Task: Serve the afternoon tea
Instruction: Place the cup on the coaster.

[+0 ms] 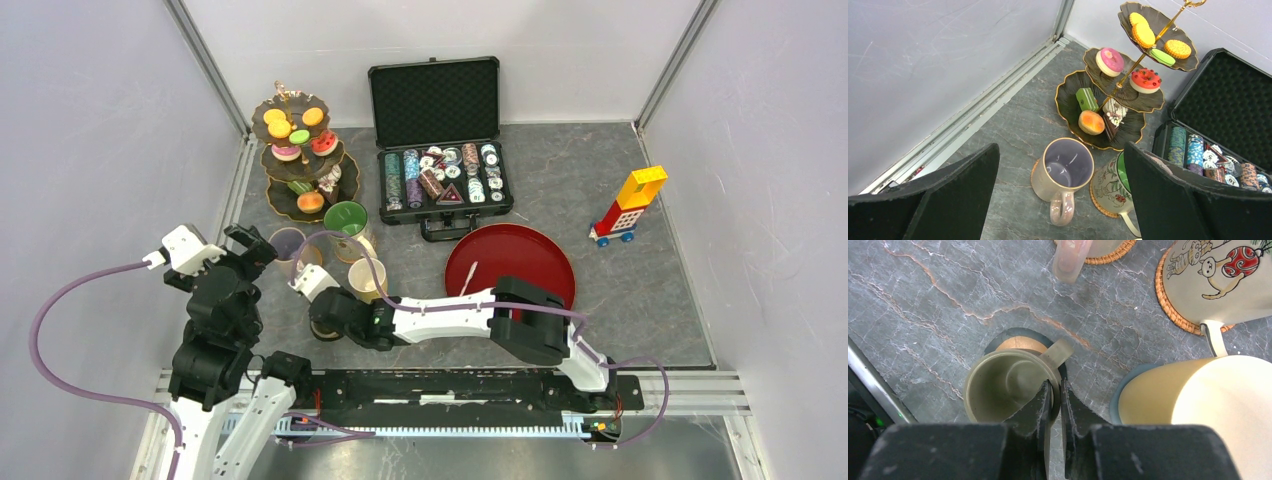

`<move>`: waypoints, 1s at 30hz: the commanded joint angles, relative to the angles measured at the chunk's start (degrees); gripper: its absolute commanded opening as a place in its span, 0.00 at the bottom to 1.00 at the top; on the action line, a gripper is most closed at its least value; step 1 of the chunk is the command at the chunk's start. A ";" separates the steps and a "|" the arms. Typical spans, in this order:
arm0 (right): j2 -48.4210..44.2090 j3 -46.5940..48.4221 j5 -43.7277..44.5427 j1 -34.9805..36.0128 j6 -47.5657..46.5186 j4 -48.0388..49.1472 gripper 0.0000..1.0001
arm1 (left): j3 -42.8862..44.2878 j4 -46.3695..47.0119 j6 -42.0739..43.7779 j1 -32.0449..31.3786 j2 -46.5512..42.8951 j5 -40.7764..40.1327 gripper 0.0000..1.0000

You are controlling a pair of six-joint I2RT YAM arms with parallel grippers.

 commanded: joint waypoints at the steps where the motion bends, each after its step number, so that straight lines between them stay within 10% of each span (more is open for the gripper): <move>1: 0.57 3.35 -1.11 -0.67 1.25 2.31 0.16 | 0.78 1.96 -0.05 -0.29 -0.21 0.42 1.00; 17: -3.58 3.46 -2.18 -0.79 -1.17 0.17 0.43 | 0.78 1.95 0.13 -0.35 0.41 1.11 1.00; 30: -32.54 -17.65 10.98 -0.73 -4.95 -4.05 0.84 | -0.38 5.49 5.58 -0.32 1.44 15.99 1.00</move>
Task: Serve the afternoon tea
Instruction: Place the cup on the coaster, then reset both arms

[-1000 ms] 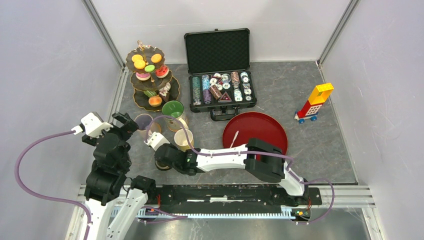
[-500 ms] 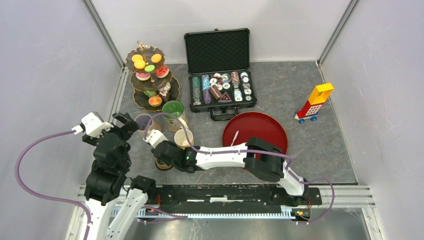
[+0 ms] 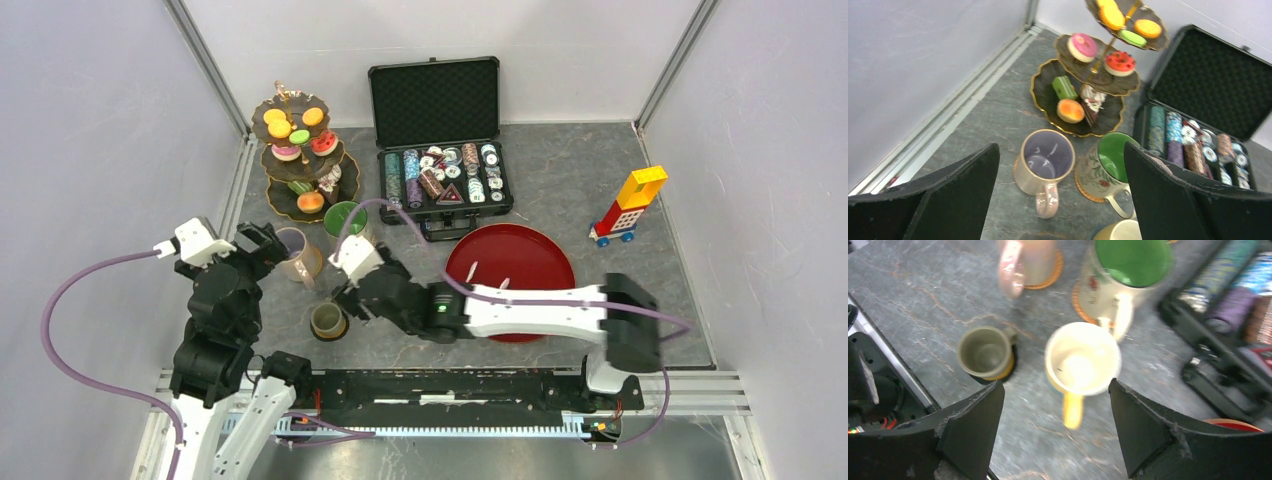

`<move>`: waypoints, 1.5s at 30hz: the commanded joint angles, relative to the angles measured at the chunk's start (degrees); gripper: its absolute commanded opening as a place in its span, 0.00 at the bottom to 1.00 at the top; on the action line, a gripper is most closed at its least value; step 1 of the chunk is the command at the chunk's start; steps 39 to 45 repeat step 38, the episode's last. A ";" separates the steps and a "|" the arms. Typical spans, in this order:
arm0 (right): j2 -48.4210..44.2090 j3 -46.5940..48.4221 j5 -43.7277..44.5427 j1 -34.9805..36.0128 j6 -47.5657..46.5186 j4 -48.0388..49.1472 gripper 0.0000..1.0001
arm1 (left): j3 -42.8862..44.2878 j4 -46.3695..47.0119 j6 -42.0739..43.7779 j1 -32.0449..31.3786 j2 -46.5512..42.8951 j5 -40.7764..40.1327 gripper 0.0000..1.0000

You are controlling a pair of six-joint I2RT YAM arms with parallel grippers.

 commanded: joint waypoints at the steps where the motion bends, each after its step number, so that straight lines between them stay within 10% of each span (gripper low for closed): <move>1: -13.92 -8.53 11.67 0.05 -1.93 -2.06 0.86 | -1.13 6.40 6.09 -0.29 1.04 13.63 1.00; 18: -63.56 -32.30 38.59 0.04 -1.41 -11.36 0.98 | -8.23 25.82 6.66 -0.64 3.07 54.31 1.00; 45: -79.01 -42.03 43.54 0.06 -16.68 1.45 0.98 | 2.43 44.40 3.21 -0.64 11.64 48.27 1.00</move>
